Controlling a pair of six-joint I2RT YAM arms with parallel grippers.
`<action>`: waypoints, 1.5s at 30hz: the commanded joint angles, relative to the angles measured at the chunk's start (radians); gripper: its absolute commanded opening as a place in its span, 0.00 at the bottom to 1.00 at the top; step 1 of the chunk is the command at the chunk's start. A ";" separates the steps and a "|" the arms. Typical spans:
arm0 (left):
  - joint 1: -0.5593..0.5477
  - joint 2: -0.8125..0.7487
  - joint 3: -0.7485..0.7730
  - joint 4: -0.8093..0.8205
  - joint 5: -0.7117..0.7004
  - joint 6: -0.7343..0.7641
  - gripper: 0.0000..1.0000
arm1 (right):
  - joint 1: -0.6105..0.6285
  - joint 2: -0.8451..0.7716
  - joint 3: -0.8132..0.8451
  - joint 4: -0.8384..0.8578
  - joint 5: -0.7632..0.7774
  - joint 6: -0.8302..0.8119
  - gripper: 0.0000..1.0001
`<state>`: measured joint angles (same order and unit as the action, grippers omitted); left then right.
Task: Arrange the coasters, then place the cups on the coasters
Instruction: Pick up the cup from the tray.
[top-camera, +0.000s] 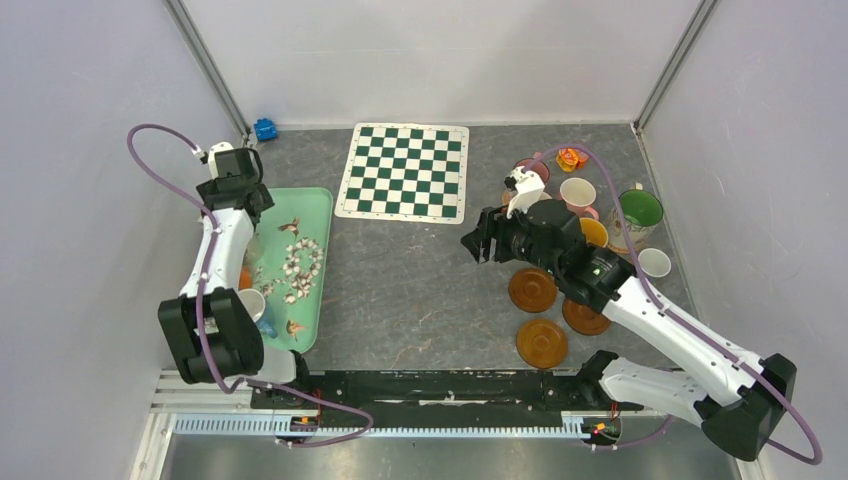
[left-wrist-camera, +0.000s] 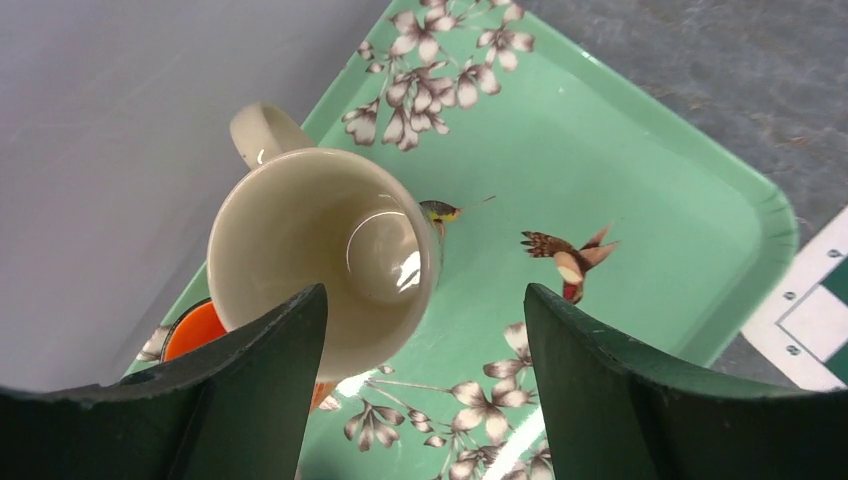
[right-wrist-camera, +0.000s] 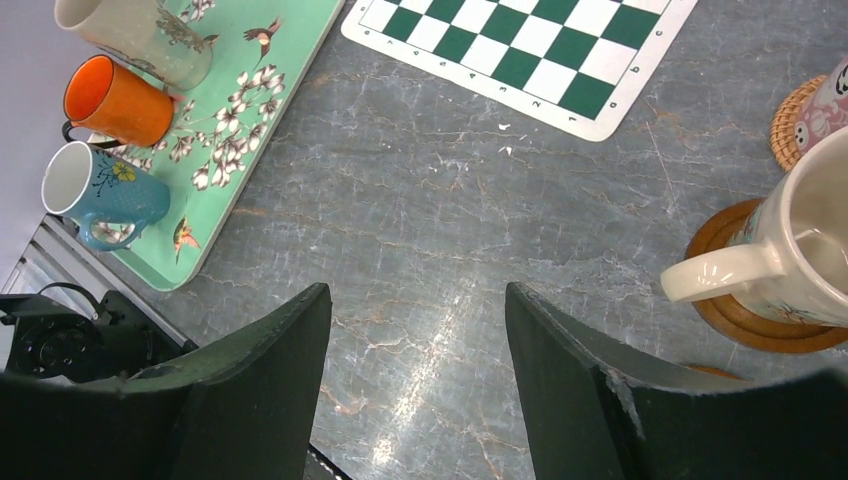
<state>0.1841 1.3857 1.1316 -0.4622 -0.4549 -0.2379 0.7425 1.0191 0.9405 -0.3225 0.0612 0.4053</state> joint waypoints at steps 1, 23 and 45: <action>0.025 0.054 0.064 0.011 0.024 0.073 0.78 | 0.005 -0.030 0.057 0.040 -0.019 -0.030 0.67; 0.095 0.217 0.070 0.064 0.186 0.112 0.63 | 0.005 -0.005 0.102 -0.025 -0.028 -0.032 0.67; 0.079 0.113 0.159 -0.080 0.202 0.159 0.02 | 0.006 -0.060 0.041 -0.030 -0.012 -0.030 0.68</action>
<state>0.2768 1.5993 1.2068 -0.5255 -0.2596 -0.1249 0.7441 0.9798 0.9833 -0.3714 0.0353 0.3740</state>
